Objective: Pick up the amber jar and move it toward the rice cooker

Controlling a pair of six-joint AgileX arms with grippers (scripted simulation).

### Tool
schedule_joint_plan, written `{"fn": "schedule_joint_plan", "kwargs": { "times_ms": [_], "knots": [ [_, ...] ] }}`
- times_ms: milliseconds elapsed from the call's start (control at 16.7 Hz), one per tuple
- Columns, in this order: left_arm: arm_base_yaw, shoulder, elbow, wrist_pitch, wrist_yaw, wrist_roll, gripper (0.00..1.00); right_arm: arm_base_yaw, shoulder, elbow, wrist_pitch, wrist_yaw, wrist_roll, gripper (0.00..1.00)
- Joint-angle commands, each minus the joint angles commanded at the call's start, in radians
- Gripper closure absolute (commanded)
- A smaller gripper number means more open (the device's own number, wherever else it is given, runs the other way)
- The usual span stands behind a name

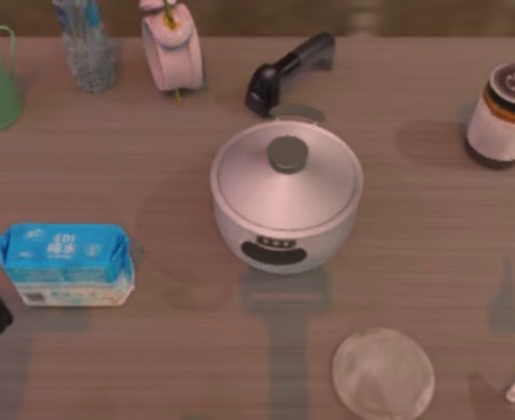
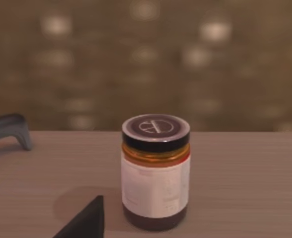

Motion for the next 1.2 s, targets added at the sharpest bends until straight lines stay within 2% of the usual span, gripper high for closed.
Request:
{"fn": "schedule_joint_plan", "kwargs": {
  "times_ms": [240,540,840,1200],
  "knots": [
    [0.0,0.0,0.0,0.0,0.0,0.0,0.0,-0.005,0.029,0.017,-0.028,0.004,0.0,0.0],
    [0.0,0.0,0.0,0.0,0.0,0.0,0.0,-0.03,0.276,0.199,-0.24,0.021,-0.005,0.0],
    [0.0,0.0,0.0,0.0,0.0,0.0,0.0,-0.054,0.68,0.608,-0.527,0.034,-0.02,0.0],
    [0.0,0.0,0.0,0.0,0.0,0.0,0.0,-0.062,1.25,1.287,-0.811,0.033,-0.055,0.0]
  ]
}}
